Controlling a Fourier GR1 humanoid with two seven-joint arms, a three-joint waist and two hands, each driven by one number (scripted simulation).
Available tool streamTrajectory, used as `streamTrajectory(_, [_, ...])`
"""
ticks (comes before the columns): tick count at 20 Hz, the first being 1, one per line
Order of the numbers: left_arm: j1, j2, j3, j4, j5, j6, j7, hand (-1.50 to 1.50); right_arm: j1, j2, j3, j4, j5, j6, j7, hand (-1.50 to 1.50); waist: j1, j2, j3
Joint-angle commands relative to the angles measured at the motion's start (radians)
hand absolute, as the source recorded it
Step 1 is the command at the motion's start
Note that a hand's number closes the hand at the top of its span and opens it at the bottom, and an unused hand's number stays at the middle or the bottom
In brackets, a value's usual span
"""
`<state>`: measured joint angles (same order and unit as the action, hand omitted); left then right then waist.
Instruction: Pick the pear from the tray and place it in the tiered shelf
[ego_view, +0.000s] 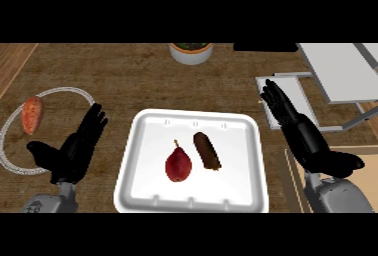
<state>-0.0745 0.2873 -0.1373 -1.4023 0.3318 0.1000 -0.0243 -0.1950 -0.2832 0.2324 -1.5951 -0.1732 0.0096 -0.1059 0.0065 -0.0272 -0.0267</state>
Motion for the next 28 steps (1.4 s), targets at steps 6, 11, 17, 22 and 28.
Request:
streamTrajectory(6, [0.066, 0.085, 0.048, 0.078, -0.014, 0.053, 0.17, 0.0, -0.106, -0.119, -0.024, -0.037, 0.371, -0.305, 0.367, 1.5, -0.018, 0.019, 0.019])
streamTrajectory(11, [0.048, 0.067, 0.033, 0.084, 0.016, 0.036, 0.241, 0.0, 0.013, -0.133, 0.026, 0.01, 0.515, -0.356, 0.726, -1.5, -0.031, 0.021, 0.022])
streamTrajectory(17, [0.02, 0.03, 0.029, 0.124, -0.01, 0.026, 0.234, 0.0, -0.044, -0.069, 0.171, -0.231, 0.577, -0.192, 0.958, -1.5, -0.01, 0.025, 0.025])
streamTrajectory(22, [0.033, 0.036, 0.025, 0.037, -0.018, 0.048, 0.293, 0.0, -0.126, -0.015, 0.236, -0.342, 0.526, -0.047, 1.204, -1.5, -0.001, 0.024, 0.026])
streamTrajectory(28, [0.003, 0.049, 0.05, 0.097, -0.006, 0.0, 0.274, 0.0, -0.368, 0.104, 0.279, -0.25, 0.498, 0.082, 1.458, -1.5, 0.005, 0.026, 0.024])
